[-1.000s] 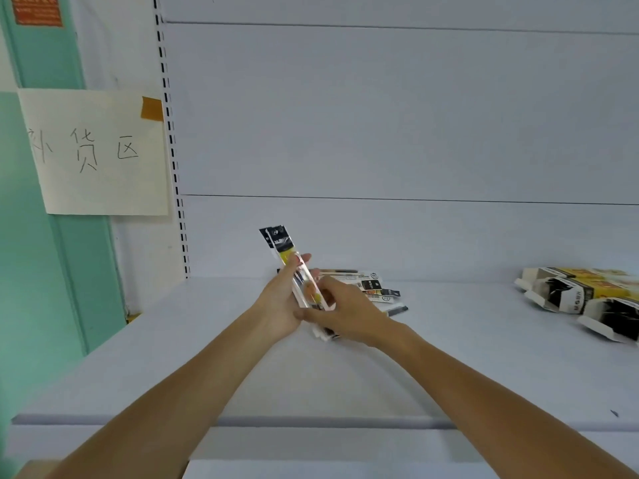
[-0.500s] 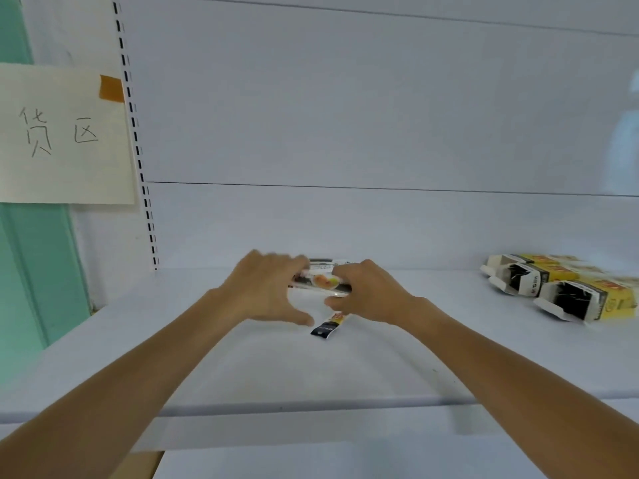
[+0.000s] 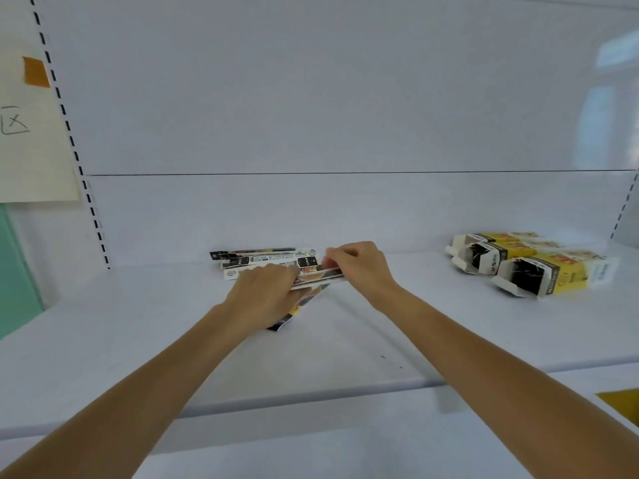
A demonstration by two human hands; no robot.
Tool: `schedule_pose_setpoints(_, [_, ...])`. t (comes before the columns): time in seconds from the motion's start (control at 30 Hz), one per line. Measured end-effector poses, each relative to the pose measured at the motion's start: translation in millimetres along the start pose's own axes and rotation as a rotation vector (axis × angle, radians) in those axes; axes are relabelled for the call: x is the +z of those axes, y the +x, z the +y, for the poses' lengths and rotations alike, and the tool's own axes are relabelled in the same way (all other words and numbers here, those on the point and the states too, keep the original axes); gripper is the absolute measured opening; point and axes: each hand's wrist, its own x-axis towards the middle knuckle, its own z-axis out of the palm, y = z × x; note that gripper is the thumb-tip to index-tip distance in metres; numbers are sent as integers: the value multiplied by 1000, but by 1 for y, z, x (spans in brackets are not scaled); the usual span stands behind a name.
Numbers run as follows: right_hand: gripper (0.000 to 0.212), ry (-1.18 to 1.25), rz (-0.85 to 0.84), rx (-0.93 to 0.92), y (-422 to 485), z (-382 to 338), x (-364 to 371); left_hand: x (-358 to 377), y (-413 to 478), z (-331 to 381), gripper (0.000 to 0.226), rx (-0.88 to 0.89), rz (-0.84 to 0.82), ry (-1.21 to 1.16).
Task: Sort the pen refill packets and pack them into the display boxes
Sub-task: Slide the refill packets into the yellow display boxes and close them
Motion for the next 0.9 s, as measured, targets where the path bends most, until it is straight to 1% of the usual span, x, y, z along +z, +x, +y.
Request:
schedule_pose_setpoints(0.13, [34, -163, -90, -72, 6, 19, -36, -1, 14, 37, 36, 20, -24, -52])
schedule_pose_setpoints(0.2, [32, -129, -91, -63, 10, 31, -71, -1, 24, 62, 35, 21, -30, -105])
schedule_pose_setpoints(0.23, [31, -112, -57, -60, 13, 38, -93, -1, 30, 76, 35, 9, -28, -135])
schedule_pose_setpoints(0.27, [31, -118, -15, -67, 18, 47, -118, 0, 37, 90, 38, -14, -31, -164])
schedule_pose_setpoints(0.33, [33, -228, 35, -114, 28, 68, -168, 0, 51, 123, 49, -83, -48, -233])
schedule_pose_setpoints(0.4, [37, -376, 37, -178, 36, 92, -218, 2, 68, 156, 63, -150, -49, -341])
schedule_pose_setpoints(0.43, [39, -432, 29, -200, 40, 105, -241, 4, 76, 172, 65, -173, -34, -386])
schedule_pose_setpoints(0.5, [41, -538, 21, -223, 43, 132, -284, 9, 91, 202, 58, -187, 6, -413])
schedule_pose_setpoints(0.6, [43, -697, 52, -222, 44, 171, -331, 12, 107, 231, 48, -209, 53, -392])
schedule_pose_setpoints(0.67, [44, -824, 37, -196, 41, 196, -345, 10, 113, 243, 47, -250, 48, -395])
schedule_pose_setpoints(0.73, [54, -899, 65, -196, 38, 217, -346, 8, 117, 253, 46, -279, 46, -394])
schedule_pose_setpoints(0.8, [65, -908, 112, -192, 40, 231, -340, 10, 121, 261, 46, -298, 50, -377])
schedule_pose_setpoints(0.9, [68, -879, 195, -223, 46, 232, -336, 18, 126, 267, 46, -314, -1, -364])
